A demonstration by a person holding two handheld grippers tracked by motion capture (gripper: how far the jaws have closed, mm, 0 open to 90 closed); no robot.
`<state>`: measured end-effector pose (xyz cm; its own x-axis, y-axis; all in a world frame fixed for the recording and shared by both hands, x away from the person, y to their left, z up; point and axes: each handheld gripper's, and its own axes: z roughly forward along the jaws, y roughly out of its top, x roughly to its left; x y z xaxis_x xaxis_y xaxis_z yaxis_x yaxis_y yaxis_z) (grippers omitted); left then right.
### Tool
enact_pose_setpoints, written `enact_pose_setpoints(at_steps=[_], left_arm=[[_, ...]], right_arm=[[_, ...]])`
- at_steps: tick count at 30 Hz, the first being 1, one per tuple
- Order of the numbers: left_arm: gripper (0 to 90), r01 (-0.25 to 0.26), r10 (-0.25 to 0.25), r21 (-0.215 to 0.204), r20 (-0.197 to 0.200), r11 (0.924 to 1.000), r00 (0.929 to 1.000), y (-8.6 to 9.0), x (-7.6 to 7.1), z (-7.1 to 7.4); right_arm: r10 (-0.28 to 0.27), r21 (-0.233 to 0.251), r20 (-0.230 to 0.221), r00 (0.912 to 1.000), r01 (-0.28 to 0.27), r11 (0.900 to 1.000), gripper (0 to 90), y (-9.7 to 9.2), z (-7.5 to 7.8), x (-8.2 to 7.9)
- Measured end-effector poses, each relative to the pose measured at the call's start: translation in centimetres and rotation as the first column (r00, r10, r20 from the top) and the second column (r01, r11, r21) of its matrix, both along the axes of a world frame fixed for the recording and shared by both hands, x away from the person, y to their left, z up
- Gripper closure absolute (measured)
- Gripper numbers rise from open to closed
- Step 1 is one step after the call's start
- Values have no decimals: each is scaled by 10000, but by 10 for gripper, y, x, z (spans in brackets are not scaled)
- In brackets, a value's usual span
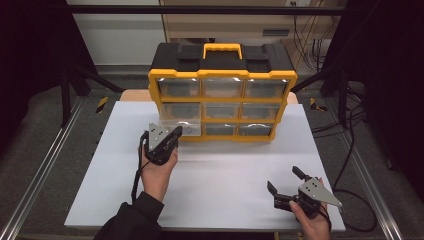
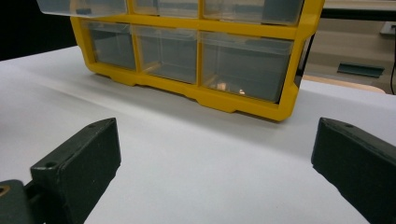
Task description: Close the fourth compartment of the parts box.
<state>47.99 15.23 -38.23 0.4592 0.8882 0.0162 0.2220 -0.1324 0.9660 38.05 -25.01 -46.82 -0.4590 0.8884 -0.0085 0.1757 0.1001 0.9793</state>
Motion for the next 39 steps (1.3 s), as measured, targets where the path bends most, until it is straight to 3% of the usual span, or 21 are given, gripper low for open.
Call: enact_pose_setpoints(at_steps=[39], left_arm=[[900, 38, -39, -148, -110, 9999, 9999, 0, 13, -3]], right_arm=[[28, 148, -65, 10000, -27, 9999, 16, -1, 0, 0]])
